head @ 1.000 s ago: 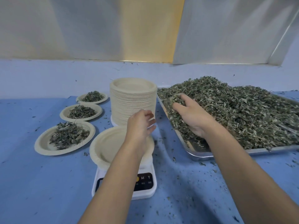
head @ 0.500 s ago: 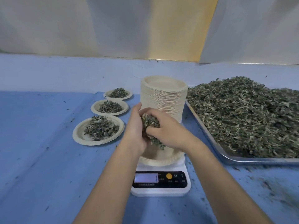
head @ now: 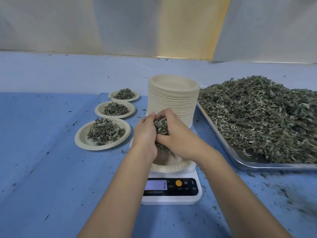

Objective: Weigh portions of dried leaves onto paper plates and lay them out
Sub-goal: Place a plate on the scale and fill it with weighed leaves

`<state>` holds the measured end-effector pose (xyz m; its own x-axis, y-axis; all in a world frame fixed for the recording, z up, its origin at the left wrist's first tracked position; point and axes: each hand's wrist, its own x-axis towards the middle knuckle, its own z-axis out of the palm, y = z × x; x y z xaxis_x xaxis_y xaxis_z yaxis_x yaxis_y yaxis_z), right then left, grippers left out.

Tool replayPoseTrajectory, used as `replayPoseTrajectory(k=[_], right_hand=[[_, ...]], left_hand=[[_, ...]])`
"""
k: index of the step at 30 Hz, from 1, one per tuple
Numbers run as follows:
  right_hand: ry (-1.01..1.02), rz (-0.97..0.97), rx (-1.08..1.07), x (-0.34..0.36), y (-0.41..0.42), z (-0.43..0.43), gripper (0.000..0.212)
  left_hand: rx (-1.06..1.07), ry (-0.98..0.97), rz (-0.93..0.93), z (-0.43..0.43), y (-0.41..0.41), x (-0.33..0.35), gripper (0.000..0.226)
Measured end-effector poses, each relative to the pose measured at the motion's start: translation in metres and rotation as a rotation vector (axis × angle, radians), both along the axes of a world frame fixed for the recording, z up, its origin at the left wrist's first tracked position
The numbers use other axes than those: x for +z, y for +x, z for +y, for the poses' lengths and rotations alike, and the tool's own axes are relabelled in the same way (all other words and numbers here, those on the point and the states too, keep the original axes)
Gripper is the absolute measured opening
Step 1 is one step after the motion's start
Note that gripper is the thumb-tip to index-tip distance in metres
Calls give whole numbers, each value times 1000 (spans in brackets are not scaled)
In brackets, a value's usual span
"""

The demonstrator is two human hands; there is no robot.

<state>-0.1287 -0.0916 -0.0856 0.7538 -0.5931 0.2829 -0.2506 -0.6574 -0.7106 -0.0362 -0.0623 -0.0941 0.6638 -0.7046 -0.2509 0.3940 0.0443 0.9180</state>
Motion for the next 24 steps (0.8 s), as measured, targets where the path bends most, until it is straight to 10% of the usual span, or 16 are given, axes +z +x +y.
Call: replayPoseTrajectory(k=[24], right_hand=[[-152,238,-59,0,-6,-6,47]], left_hand=[[181,-235,119,16,16,22,23]])
